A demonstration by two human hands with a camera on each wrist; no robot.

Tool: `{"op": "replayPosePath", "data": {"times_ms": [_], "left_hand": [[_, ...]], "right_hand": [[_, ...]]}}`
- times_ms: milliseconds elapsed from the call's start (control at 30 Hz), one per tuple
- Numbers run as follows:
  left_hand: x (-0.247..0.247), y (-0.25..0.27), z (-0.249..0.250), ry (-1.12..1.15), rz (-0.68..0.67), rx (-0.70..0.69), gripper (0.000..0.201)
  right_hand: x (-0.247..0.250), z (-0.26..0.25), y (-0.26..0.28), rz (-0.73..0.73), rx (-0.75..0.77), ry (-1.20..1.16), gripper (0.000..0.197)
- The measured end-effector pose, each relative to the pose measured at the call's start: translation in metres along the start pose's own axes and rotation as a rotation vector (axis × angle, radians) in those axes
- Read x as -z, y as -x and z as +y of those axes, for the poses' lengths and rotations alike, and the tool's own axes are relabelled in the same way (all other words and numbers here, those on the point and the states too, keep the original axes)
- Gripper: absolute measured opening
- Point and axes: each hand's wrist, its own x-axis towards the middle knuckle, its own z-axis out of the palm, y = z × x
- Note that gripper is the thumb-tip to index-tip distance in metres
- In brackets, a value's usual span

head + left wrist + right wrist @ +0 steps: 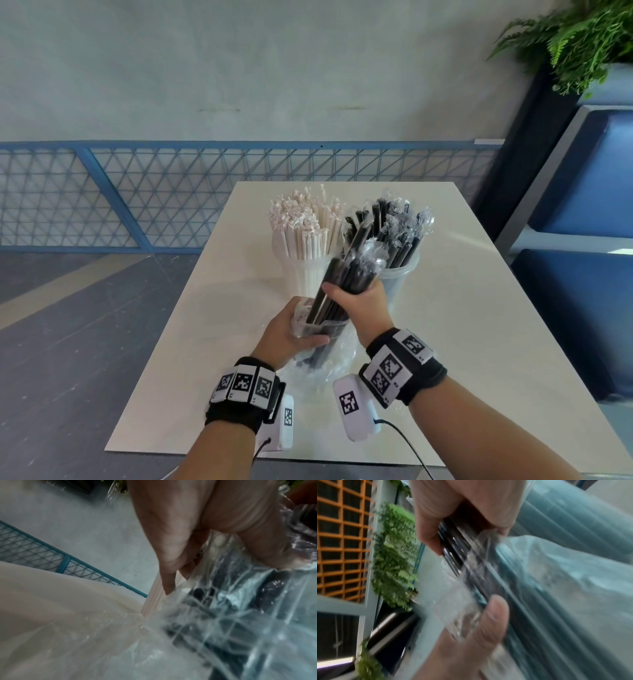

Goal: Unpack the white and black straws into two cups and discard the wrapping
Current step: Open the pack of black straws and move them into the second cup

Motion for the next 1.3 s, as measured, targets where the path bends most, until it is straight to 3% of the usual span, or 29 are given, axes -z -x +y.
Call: {"op": "replayPosePath", "data": {"times_ms": [100, 267, 400, 800, 1033, 1133, 1300], "left_hand": [[0.0, -0.003, 0.002, 0.015, 0.004, -0.013, 0.058], [-0.004, -0.009, 0.007, -0.018, 0.011, -0.05, 0.041], [-0.007, -0.014, 0.008, -0.077, 0.055, -0.093, 0.024], [-0.014, -0.015, 0.008, -0.155, 0.032, -0.072, 0.023], [-0.018, -0.015, 0.024, -0.192, 0.024, -0.11, 0.024], [-0.016, -0.015, 0.025, -0.159, 0.043, -0.104, 0.023], [-0.017, -0.016, 0.029, -0.123, 0.039, -0.103, 0.03]], "right_hand": [[0.011, -0.012, -0.011, 0.066, 0.074, -0.109, 0.019], [0.027, -0.024, -0.018, 0.04, 0.132, -0.193, 0.017], [0.03, -0.013, -0.013, -0.068, 0.094, -0.058, 0.019], [0.03, 0.014, -0.002, -0.219, 0.003, 0.25, 0.035], [0.023, 0.01, -0.007, 0.009, -0.008, 0.226, 0.026], [0.025, -0.001, -0.012, 0.1, 0.007, 0.089, 0.019], [0.037, -0.033, -0.023, 0.165, 0.07, -0.09, 0.023]]}}
